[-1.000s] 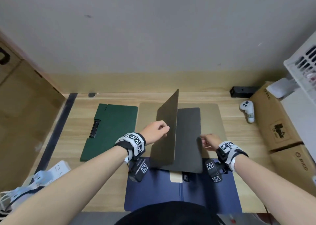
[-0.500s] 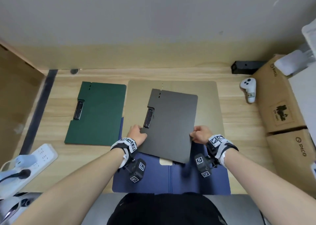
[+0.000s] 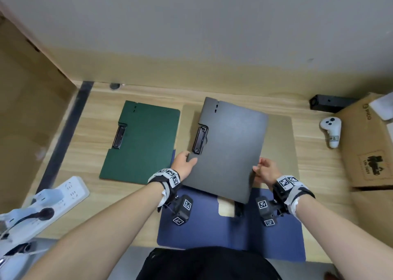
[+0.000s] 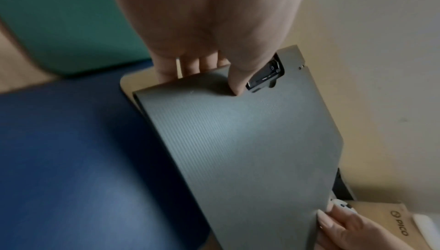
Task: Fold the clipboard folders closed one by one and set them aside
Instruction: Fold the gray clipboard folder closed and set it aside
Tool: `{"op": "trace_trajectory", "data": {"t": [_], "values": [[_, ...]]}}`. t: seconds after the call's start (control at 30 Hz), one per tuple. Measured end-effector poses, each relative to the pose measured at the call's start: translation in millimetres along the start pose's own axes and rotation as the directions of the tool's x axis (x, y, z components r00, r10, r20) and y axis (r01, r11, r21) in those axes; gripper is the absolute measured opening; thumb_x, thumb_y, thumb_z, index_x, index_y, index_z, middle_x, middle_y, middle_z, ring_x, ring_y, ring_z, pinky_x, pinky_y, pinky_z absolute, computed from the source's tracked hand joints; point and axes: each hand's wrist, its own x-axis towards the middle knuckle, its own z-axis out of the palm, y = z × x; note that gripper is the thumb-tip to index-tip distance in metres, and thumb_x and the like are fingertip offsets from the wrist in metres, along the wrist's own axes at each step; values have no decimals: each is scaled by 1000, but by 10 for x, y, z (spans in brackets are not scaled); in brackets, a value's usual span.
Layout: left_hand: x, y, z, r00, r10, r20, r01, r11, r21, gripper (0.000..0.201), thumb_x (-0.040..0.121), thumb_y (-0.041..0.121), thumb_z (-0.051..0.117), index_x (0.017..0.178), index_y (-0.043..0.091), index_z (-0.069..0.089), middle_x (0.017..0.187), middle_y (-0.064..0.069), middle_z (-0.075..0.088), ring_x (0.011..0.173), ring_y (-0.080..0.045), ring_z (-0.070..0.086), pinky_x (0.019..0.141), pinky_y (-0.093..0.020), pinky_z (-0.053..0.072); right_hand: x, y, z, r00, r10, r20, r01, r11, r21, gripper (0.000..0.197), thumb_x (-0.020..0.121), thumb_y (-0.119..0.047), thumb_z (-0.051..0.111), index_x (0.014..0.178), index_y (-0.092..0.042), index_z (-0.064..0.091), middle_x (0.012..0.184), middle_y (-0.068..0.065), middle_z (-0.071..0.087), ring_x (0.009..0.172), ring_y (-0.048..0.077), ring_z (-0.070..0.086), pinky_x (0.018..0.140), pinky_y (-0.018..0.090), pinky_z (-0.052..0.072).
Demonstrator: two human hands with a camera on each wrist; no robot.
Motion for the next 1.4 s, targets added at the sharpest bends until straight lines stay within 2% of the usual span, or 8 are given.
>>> {"op": "trace_trajectory", "data": {"t": [0.13, 0.2, 0.33, 0.47, 0.67, 0.83, 1.03, 1.4], "values": [[52, -118, -607, 995, 74, -63, -71, 996, 47, 13, 89, 22, 67, 96, 15, 58, 96, -4, 57, 90, -18, 51, 87, -34, 45, 5, -257, 545, 998, -42, -47, 40, 998, -48, 25, 92, 9, 49, 85, -15, 53, 74, 2, 54, 62, 15, 52, 53, 30, 47], [84, -289, -945, 994, 72, -80, -66, 995, 75, 18, 88, 24, 68, 82, 14, 54, 88, -6, 59, 84, -19, 53, 85, -39, 49, 4, -356, 872, 997, -77, -12, 76, 994, -79, 22, 91, 8, 53, 100, -11, 55, 81, 5, 57, 67, 17, 55, 57, 32, 50], [43, -602, -1552, 986, 27, -165, -10, 995, 103, 17, 87, 27, 71, 93, 15, 60, 91, -5, 58, 88, -18, 54, 82, -32, 44, 15, -514, 1489, 988, -120, 95, 132, 983, -128, 29, 88, 8, 58, 114, -4, 59, 94, 10, 62, 88, 27, 60, 59, 27, 53], [-31, -883, -1967, 966, -46, -254, 85, 986, 145, 50, 85, 27, 74, 130, 9, 60, 128, -9, 66, 117, -25, 62, 102, -33, 46, 51, -592, 2031, 984, -96, 149, 127, 969, -211, 27, 84, 11, 59, 107, -3, 60, 92, 13, 64, 81, 27, 61, 74, 42, 55], [31, -1149, -2267, 945, -120, -305, 170, 975, 144, 51, 87, 27, 72, 133, 12, 58, 133, -8, 63, 121, -26, 60, 104, -33, 43, 7, -676, 2552, 983, -84, 162, 135, 934, -331, 32, 77, 4, 70, 102, -10, 56, 98, 8, 66, 95, 30, 65, 92, 47, 53], [111, -1228, -2353, 938, -93, -335, 154, 975, 162, 47, 86, 26, 73, 130, 13, 60, 129, -6, 65, 117, -25, 61, 97, -31, 45, 0, -674, 2690, 984, -83, 159, 138, 916, -378, 57, 78, -5, 75, 129, -4, 50, 108, 5, 61, 106, 30, 63, 95, 47, 53], [136, -1231, -2359, 925, -12, -381, 93, 976, 195, 26, 85, 19, 72, 111, 13, 68, 106, -5, 69, 101, -25, 64, 81, -26, 45, -38, -724, 2686, 983, -139, 117, 180, 814, -553, 47, 83, -21, 72, 125, -8, 53, 108, 7, 64, 102, 27, 60, 93, 36, 49], [118, -1036, -2229, 914, 45, -403, 64, 966, 252, 46, 83, 4, 61, 128, 13, 54, 133, -9, 50, 119, -29, 53, 92, -35, 44, -208, -758, 2198, 963, -169, 211, 261, 784, -563, 30, 92, -15, 55, 121, -9, 60, 110, 3, 61, 102, 21, 58, 89, 27, 45]]}}
